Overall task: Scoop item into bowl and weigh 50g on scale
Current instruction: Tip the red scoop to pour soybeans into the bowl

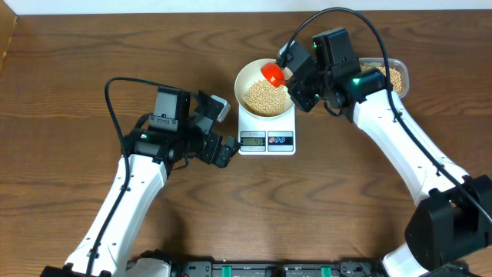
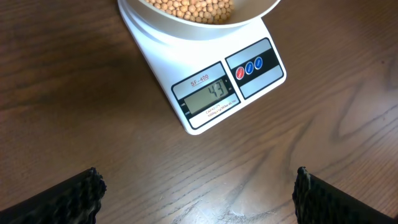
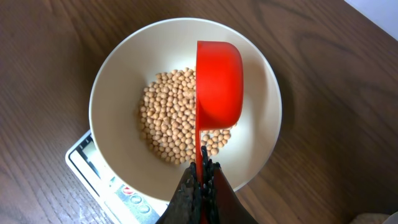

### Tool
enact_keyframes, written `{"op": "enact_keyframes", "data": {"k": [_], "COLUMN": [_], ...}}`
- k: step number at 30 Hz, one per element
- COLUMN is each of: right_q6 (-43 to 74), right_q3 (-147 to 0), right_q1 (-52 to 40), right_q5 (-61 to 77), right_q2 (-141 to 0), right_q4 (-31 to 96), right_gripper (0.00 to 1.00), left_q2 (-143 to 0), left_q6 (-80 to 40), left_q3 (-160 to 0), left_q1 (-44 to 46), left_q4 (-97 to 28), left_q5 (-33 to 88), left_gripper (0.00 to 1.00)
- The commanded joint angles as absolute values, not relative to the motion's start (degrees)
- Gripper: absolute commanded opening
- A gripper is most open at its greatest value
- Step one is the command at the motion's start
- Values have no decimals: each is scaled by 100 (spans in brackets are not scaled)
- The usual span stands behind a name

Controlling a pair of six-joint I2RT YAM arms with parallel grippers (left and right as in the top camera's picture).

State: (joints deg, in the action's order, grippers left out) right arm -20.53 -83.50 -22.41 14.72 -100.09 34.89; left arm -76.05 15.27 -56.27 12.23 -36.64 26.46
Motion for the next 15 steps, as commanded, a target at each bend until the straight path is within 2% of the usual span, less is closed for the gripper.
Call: {"op": "enact_keyframes", "data": {"k": [1, 7, 15], "right_q6": [-1656, -1173, -1160], "right_q3": [-8357, -8357, -8357], "right_q1": [-2213, -2027, -2008], "right_q5": [1728, 2386, 2416], "right_q2": [-9922, -9922, -9922], "right_q4": [3492, 3489, 3489], "right_gripper": [1, 1, 1], "left_q2": [-7557, -7557, -7557], "left_q6": [1562, 1562, 1562], "left_q3": [-5734, -5734, -5734], "left_q1": [1229, 1229, 1229], "left_q4": [-3667, -3667, -3667], "left_q5": [2633, 2633, 2633], "left_gripper": [99, 99, 99]}}
